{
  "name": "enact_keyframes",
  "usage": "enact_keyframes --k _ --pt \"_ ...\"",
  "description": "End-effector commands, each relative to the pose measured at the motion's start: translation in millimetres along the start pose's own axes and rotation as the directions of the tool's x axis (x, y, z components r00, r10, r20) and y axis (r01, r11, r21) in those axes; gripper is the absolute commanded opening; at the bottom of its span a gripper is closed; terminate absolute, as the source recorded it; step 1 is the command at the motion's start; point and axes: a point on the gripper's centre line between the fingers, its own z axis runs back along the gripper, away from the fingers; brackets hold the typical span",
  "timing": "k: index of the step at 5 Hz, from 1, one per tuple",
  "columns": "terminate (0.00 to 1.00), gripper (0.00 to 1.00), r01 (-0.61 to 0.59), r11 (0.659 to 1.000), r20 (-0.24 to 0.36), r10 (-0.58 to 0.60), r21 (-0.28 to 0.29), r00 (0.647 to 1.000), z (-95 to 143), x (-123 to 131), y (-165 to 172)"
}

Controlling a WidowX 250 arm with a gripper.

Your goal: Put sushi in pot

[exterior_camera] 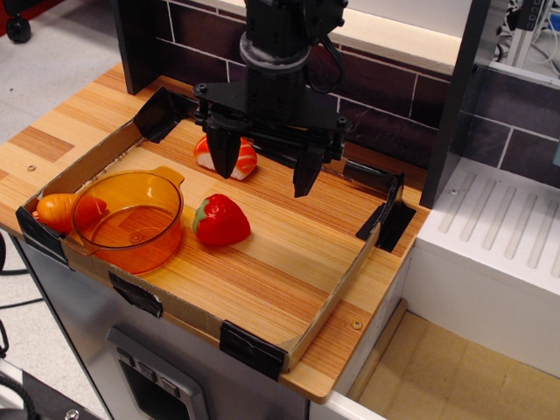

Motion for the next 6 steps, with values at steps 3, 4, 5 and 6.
enact_keyframes --k 3,4,5,6 --pt "0.0 1.0 -0.271 0.96 0.006 0.272 -0.07 0.962 1 33 18" --pt "0.0 1.0 -0.41 0.907 0.012 0.413 -0.097 0.911 -3 48 33" --pt "0.0 1.0 -0.609 0.786 0.027 0.614 -0.106 0.789 -11 59 48" --pt "0.0 1.0 -0.747 0.662 -0.006 0.748 -0.068 0.664 -22 67 57"
